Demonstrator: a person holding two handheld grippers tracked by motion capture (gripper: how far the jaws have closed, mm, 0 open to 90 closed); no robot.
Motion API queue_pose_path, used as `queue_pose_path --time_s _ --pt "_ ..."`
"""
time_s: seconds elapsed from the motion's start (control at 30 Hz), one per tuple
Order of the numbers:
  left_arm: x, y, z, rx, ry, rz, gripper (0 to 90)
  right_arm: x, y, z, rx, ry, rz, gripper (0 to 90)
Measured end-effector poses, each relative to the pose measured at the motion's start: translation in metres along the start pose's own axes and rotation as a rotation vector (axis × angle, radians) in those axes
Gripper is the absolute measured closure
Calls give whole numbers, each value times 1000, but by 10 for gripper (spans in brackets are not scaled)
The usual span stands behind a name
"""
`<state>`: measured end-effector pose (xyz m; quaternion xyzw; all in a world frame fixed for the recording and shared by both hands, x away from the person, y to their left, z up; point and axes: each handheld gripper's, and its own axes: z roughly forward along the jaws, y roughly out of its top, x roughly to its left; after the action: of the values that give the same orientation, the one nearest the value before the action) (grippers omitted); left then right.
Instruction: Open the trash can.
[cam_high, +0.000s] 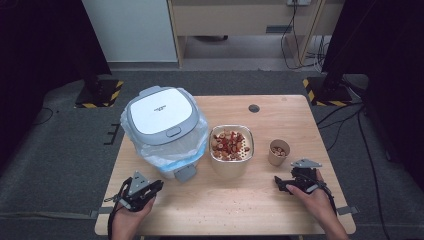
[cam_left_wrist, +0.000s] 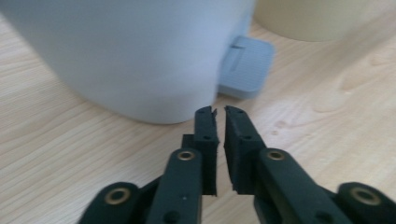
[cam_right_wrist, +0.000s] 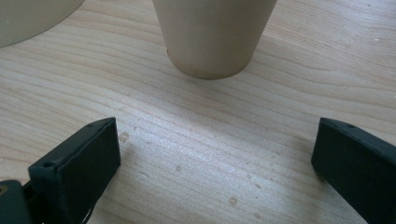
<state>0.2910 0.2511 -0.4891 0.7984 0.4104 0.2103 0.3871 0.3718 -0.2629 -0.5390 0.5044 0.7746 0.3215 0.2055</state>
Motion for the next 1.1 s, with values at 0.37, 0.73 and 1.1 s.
queue_pose_path --time_s 0.37,0.73,1.1 --pt "-23 15 21 -10 -45 80 897 -2 -1 -1 1 -1 5 17" --pt "-37 29 53 1 -22 134 897 -2 -1 -1 1 0 4 17" --pt "-33 32 73 5 12 108 896 -2 -1 -1 -1 0 2 17"
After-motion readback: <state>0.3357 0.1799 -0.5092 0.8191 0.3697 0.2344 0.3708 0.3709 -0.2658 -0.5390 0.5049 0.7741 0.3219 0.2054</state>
